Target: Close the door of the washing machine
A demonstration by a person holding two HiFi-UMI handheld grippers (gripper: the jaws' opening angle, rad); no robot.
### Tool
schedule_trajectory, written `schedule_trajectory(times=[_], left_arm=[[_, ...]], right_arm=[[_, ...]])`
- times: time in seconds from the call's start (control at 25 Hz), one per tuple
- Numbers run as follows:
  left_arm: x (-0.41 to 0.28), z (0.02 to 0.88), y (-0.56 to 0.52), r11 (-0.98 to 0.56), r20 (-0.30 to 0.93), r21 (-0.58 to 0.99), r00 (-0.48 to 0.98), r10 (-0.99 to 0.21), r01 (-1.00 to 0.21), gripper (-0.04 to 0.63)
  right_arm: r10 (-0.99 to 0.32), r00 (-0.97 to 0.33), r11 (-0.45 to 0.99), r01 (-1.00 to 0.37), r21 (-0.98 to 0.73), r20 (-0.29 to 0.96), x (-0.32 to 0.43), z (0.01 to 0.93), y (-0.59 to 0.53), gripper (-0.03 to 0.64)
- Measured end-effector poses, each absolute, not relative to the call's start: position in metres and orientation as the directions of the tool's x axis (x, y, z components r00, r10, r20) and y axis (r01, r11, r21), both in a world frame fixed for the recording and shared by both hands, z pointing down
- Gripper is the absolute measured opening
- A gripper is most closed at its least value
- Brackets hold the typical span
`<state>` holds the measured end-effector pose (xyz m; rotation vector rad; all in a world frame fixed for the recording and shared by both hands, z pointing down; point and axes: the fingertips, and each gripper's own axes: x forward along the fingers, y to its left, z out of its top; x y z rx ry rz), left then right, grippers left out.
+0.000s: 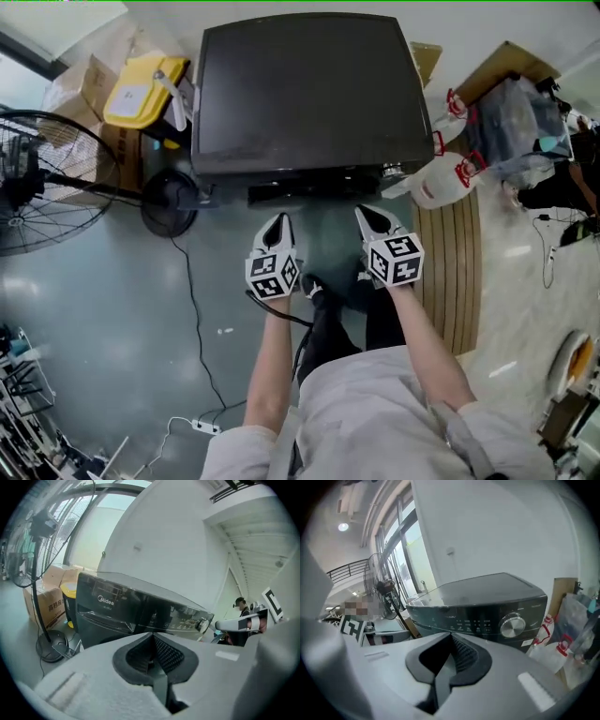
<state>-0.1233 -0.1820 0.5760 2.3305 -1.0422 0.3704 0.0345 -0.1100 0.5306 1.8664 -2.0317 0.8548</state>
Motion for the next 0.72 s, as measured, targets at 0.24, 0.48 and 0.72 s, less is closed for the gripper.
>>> schedule_trajectory(times=[0.24, 0.48, 0.72], left_arm=[[-0.123, 0.527, -0.124, -0.523, 0.456, 0.374, 0.643, -0.616, -0.766, 0.005], [-0.120, 0.474, -0.067, -0.511, 0.419, 0.342, 0.614, -0.668, -0.789, 0.005], [-0.115, 0.458, 0.000, -0.485, 0.434, 0.335, 0.590, -0.681, -0.807, 0.005]], right_arm=[[-0.813, -0.183, -0.005, -0.947, -0.322, 0.552, 0.022, 0.506, -0.057, 0.003], [-0.799, -0.240, 0.060, -0.944, -0.325, 0.551, 0.010, 0.483, -0.001, 0.003], [-0.811, -0.271, 0.107, -0.940, -0.323, 0.518, 0.015, 0.460, 0.050, 0.003]])
